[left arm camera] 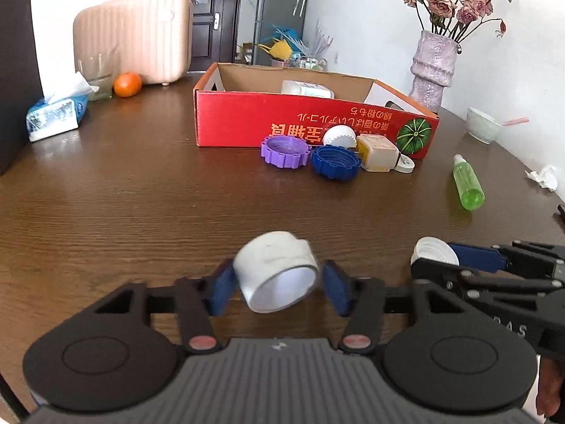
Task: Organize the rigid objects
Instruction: 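Drop the tape roll into the box with the left tool while the right tool drops the cap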
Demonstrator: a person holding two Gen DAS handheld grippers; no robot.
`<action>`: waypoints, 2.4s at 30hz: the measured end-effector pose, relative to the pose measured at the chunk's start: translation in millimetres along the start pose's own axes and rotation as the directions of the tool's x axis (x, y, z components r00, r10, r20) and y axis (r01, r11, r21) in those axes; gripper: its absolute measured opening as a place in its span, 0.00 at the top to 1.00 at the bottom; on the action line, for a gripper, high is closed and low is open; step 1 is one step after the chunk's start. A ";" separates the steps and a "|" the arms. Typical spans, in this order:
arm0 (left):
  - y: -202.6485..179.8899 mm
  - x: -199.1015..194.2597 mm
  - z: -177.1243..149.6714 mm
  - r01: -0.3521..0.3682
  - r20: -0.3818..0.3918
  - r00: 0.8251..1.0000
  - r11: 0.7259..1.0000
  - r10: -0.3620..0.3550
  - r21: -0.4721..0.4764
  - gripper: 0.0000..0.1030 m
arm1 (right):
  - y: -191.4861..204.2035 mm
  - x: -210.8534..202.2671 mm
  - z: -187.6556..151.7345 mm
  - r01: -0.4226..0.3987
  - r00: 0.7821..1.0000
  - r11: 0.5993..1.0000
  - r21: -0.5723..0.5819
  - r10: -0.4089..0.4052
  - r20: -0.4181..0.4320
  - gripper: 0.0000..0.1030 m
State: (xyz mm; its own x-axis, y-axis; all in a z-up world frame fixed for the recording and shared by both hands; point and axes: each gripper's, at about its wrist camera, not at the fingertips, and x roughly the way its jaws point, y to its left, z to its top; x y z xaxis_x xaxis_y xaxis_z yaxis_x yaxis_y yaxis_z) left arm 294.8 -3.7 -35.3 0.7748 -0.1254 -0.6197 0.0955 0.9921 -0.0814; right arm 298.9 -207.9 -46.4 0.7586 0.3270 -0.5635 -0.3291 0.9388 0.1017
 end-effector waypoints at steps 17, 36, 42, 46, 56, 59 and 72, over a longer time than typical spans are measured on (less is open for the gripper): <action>4.1 -24.3 45.3 0.059 0.123 0.991 0.998 -0.057 -0.013 0.54 | -10.5 -26.2 26.0 0.015 0.994 1.000 -0.016 -0.013 0.105 0.62; 34.4 239.8 274.1 -0.095 -0.044 0.994 0.987 0.101 0.128 0.53 | -134.7 241.7 271.0 0.225 0.966 0.971 -0.076 -0.233 -0.117 0.62; 38.3 243.1 267.4 -0.062 0.003 0.998 0.987 0.062 0.146 0.35 | -147.5 281.2 269.8 0.187 0.960 0.980 -0.072 -0.198 -0.197 0.60; 36.9 242.8 266.5 -0.053 -0.007 0.998 0.988 0.055 0.145 0.31 | -154.5 277.5 268.7 0.195 0.964 0.980 -0.034 -0.198 -0.176 0.45; 52.2 207.7 275.1 -0.013 0.008 1.000 0.999 0.013 0.052 0.29 | -146.6 245.1 269.2 0.200 0.969 0.977 -0.079 -0.209 -0.132 0.40; 53.0 177.5 279.5 -0.017 0.035 0.999 0.999 0.015 0.043 0.29 | -144.5 212.4 276.7 0.163 0.980 0.985 -0.055 -0.168 -0.107 0.40; 42.8 -32.8 222.9 -0.118 0.325 0.940 0.993 0.103 0.029 0.05 | -107.2 8.6 239.8 0.022 0.994 0.997 -0.069 -0.015 0.108 0.26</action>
State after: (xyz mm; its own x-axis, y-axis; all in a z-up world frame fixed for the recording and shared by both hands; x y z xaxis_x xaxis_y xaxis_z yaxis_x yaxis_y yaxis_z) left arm 412.8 43.8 155.5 0.9413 -0.0148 -0.3373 0.0212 0.9997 0.0153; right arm 475.5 -279.7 134.5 0.8194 0.3230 -0.4735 -0.3504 0.9361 0.0322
